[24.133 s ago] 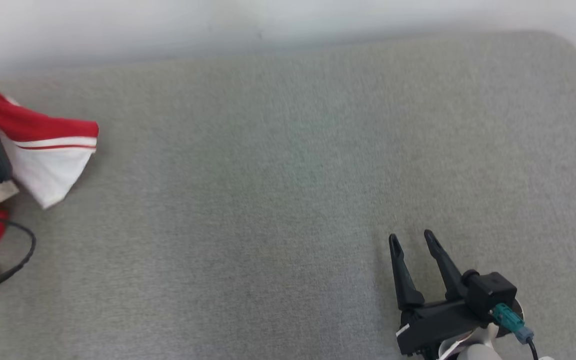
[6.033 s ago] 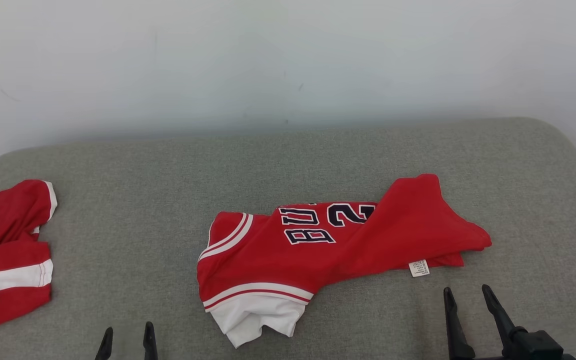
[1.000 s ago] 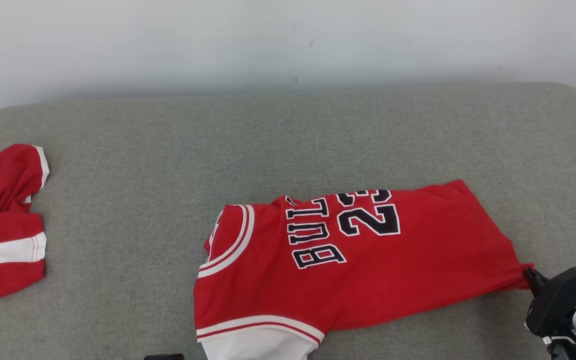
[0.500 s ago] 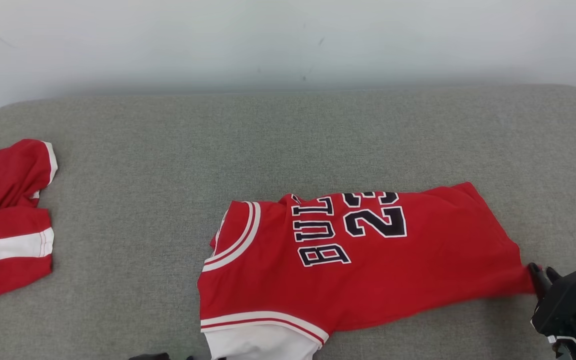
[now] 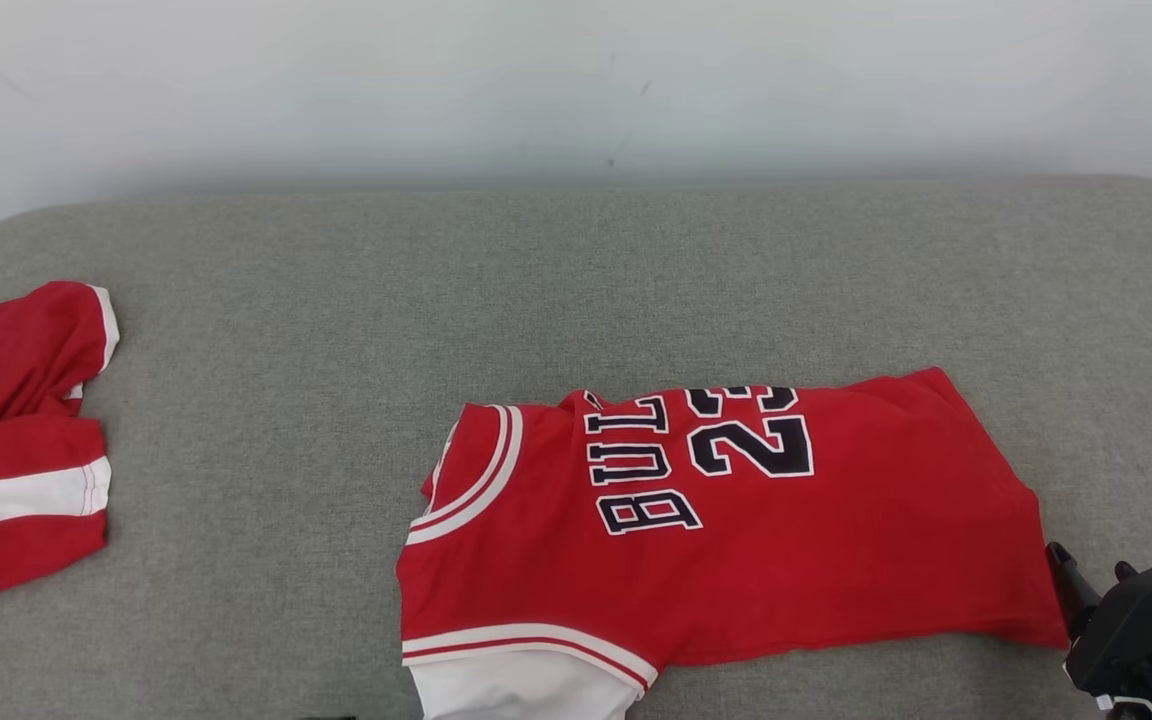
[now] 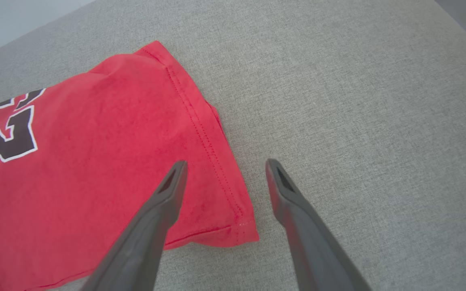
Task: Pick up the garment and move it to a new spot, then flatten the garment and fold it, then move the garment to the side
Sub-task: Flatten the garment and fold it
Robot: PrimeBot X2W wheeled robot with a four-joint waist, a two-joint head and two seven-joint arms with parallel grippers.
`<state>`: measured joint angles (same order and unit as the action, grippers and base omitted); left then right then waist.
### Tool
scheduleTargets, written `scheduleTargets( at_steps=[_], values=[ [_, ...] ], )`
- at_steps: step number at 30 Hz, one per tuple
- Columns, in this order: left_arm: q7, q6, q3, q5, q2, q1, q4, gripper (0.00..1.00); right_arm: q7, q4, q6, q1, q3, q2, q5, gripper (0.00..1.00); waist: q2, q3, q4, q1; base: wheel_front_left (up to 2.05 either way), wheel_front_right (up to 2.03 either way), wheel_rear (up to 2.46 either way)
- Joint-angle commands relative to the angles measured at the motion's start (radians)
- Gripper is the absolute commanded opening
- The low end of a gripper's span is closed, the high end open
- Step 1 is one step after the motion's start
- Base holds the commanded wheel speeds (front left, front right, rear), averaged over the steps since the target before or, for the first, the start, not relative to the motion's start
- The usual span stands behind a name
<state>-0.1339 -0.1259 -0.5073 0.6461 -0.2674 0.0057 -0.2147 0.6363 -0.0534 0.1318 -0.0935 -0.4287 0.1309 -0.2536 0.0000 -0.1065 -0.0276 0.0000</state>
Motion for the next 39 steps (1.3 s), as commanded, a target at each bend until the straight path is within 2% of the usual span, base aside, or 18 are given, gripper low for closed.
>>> scheduleTargets(
  at_steps=[1,5,6,7,8,9,16,25,34,39],
  values=[
    [-0.007,0.0,-0.013,-0.017,0.008,-0.016,-0.011,1.0,-0.004,0.006,-0.002,0.006,0.005,-0.008,-0.002,1.0,0.0,-0.002,0.007,0.0,0.0,0.0,0.0],
    [-0.014,0.002,-0.028,-0.017,0.018,-0.03,-0.028,1.0,-0.004,0.008,-0.002,0.007,0.006,-0.011,-0.006,1.0,0.0,-0.004,0.012,0.0,0.0,0.0,0.0],
    [-0.019,0.0,-0.031,-0.017,0.022,-0.033,-0.035,0.89,-0.005,0.009,-0.002,0.009,0.005,-0.011,-0.006,1.0,0.0,-0.004,0.014,0.0,0.0,0.0,0.0],
    [-0.025,0.0,-0.036,-0.014,0.025,-0.033,-0.044,0.57,-0.004,0.01,-0.002,0.009,0.005,-0.012,-0.007,1.0,0.0,-0.005,0.016,0.0,0.0,0.0,0.0],
    [-0.03,0.0,-0.039,-0.013,0.028,-0.036,-0.049,0.33,-0.004,0.011,-0.002,0.009,0.005,-0.012,-0.007,1.0,0.0,-0.006,0.018,0.0,0.0,0.0,0.0],
    [-0.037,0.0,-0.044,-0.012,0.031,-0.036,-0.056,0.0,-0.003,0.012,-0.002,0.009,0.005,-0.013,-0.008,1.0,0.0,-0.006,0.02,0.0,0.0,0.0,0.0],
    [-0.053,0.001,-0.049,0.004,0.022,-0.021,-0.064,0.0,0.009,0.014,-0.002,0.014,-0.004,-0.009,0.006,1.0,0.0,-0.009,0.021,0.0,0.0,0.0,0.0],
    [-0.043,-0.02,-0.026,0.004,-0.002,-0.007,-0.046,0.0,0.043,-0.011,-0.002,0.01,-0.012,0.008,0.079,1.0,0.0,-0.009,0.016,0.0,0.0,0.0,0.0],
    [-0.049,-0.027,-0.027,0.007,-0.012,-0.013,-0.029,0.0,0.119,-0.093,-0.002,-0.019,0.041,0.032,0.128,1.0,0.0,-0.021,0.019,0.0,0.0,0.0,0.0],
    [-0.049,-0.03,-0.028,0.011,-0.015,-0.013,-0.024,0.0,0.146,-0.1,-0.002,-0.006,0.062,0.023,0.121,1.0,0.0,-0.027,0.013,0.0,0.0,0.0,0.0]
  ],
)
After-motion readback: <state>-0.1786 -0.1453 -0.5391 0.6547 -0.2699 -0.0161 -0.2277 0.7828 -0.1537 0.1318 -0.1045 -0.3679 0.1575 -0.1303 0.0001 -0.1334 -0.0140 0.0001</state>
